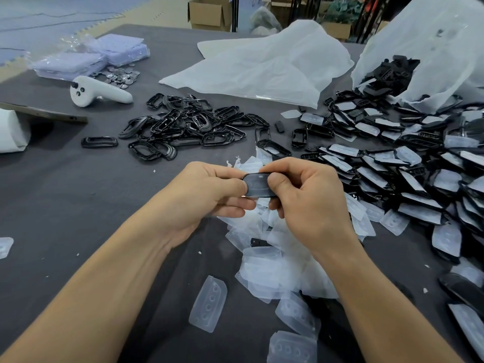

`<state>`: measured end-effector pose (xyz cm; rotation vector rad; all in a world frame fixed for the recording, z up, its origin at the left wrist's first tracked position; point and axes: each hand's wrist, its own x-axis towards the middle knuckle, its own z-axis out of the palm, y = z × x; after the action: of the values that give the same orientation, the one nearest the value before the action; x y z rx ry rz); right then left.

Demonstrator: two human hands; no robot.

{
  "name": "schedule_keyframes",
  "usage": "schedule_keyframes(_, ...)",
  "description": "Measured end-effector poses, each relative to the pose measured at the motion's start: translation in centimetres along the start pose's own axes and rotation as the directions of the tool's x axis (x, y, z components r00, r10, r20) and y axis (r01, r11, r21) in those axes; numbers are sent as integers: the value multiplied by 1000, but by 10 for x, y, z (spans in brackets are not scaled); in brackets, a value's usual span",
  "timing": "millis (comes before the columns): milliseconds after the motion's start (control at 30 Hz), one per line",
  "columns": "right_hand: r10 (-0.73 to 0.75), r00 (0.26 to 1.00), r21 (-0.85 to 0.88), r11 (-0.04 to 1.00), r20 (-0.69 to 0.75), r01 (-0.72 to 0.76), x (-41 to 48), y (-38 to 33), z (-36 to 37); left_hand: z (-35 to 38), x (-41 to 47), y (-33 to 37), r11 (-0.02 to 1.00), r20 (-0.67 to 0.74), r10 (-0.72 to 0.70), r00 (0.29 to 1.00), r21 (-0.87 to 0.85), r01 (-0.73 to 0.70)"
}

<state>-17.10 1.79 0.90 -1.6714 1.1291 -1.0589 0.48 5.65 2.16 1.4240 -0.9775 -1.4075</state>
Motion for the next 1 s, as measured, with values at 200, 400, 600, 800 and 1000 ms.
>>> schedule_keyframes(200, 19, 1000, 42, 999, 8, -19, -1, -1, 3, 0, -2, 0, 996, -7, 13, 1000, 89, -12)
schedule_keyframes(400, 44, 998, 154, 987, 41, -50, -1, -3, 2, 1, -1, 0, 996, -70, 30, 997, 81, -24)
schedule_keyframes(600, 48, 998, 228, 972, 41, -56, 0, -3, 3, 5, 0, 0, 995, -135, 58, 989, 93, -46)
schedule_keyframes(800, 78, 996, 247, 965, 49, -88, 1, -1, 3, 9, 2, -1, 984, -189, 133, 973, 141, -107)
schedule_keyframes(1000, 49, 999, 90, 995, -17, -48, -2, 0, 4, 14, 1, -5, 969, -146, 184, 972, 193, -154)
